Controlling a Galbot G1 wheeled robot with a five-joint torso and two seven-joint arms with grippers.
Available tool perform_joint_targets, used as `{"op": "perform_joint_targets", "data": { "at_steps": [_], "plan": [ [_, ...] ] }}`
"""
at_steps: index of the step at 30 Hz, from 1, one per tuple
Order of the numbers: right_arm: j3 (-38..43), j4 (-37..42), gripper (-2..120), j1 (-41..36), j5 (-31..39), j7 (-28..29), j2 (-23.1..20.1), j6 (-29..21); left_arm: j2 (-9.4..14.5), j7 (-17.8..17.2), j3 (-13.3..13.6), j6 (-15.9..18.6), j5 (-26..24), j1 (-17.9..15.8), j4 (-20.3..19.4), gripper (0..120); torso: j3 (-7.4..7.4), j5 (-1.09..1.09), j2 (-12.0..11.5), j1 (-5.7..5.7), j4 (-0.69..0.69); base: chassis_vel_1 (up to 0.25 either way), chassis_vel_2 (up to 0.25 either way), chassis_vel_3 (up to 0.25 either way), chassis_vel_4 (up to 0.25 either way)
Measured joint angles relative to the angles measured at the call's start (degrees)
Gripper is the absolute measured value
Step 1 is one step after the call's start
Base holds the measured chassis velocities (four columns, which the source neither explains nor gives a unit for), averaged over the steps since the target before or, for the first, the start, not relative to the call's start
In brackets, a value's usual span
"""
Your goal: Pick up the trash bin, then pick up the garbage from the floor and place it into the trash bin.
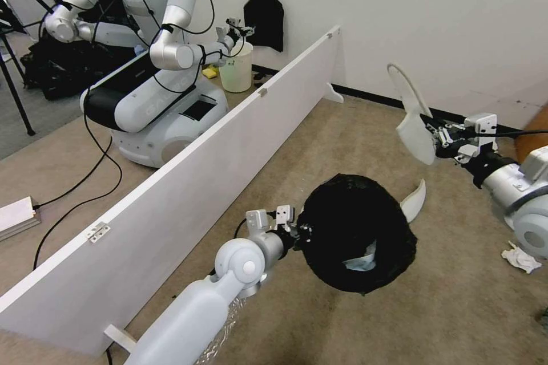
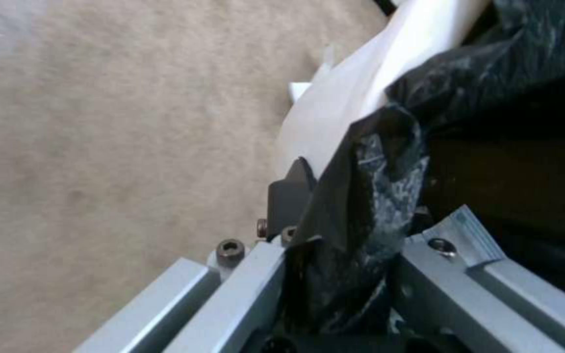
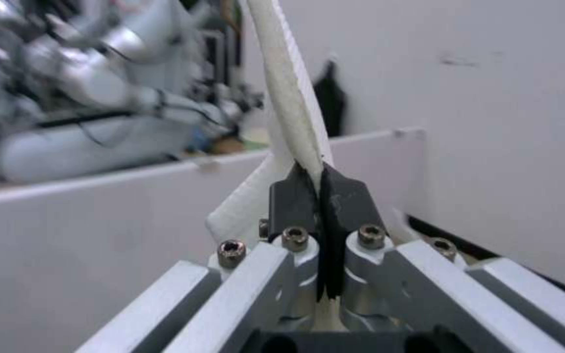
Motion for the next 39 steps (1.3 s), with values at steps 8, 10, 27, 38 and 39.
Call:
{"op": "perform_joint_targets", "data": {
  "at_steps": [8,10,27,38,39],
  "plan": [
    [-1.3,-0.3,0,0.3,4.0,-9.0,2.9,3.6,-4.4,-1.5,1.0,1.1,-3.2,-2.0,1.3,0,0.00,0.00,0.0,0.00,0.00,0.000,0.000,0.000,0.000],
    [-1.4,-0.7,0,0.2,4.1,-10.1,3.4,4.1,-4.8,-1.6,1.1,1.1,-3.5,-2.0,1.3,0,0.00,0.00,0.0,0.00,0.00,0.000,0.000,0.000,0.000],
    [-3.6,-10.7,0,-0.7,-3.6,-32.0,14.8,6.6,-5.3,-4.8,-1.9,2.0,-10.2,-0.8,-1.5,0,0.00,-0.01,0.0,-0.01,0.00,0.000,0.000,0.000,0.000],
    [-3.1,-12.2,0,-1.3,-5.4,-35.9,15.2,6.8,-5.9,-6.6,-4.1,2.2,-12.2,0.1,-1.8,3,-0.01,-0.01,0.0,0.00,0.00,0.000,0.000,0.000,0.000],
    [-3.2,-12.1,0,-1.0,-5.4,-35.7,15.1,6.8,-5.9,-6.6,-4.1,2.2,-11.9,0.2,-1.7,3,-0.01,-0.01,0.0,0.00,0.00,0.000,0.000,0.000,0.000]
  ]
}}
